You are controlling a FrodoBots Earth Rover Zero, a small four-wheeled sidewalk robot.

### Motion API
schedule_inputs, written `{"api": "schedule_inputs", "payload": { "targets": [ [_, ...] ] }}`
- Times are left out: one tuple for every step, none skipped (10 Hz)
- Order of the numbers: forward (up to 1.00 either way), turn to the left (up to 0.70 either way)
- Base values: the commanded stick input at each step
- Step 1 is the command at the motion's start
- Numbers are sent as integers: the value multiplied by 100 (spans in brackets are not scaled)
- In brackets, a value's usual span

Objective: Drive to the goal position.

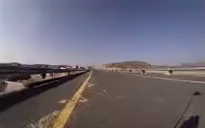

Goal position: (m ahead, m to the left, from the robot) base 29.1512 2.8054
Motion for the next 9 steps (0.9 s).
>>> {"api": "schedule_inputs", "payload": {
  "targets": [
    [85,0],
    [85,0],
    [85,0],
    [85,0],
    [85,0],
    [85,0],
    [85,0],
    [85,0],
    [85,0]
  ]
}}
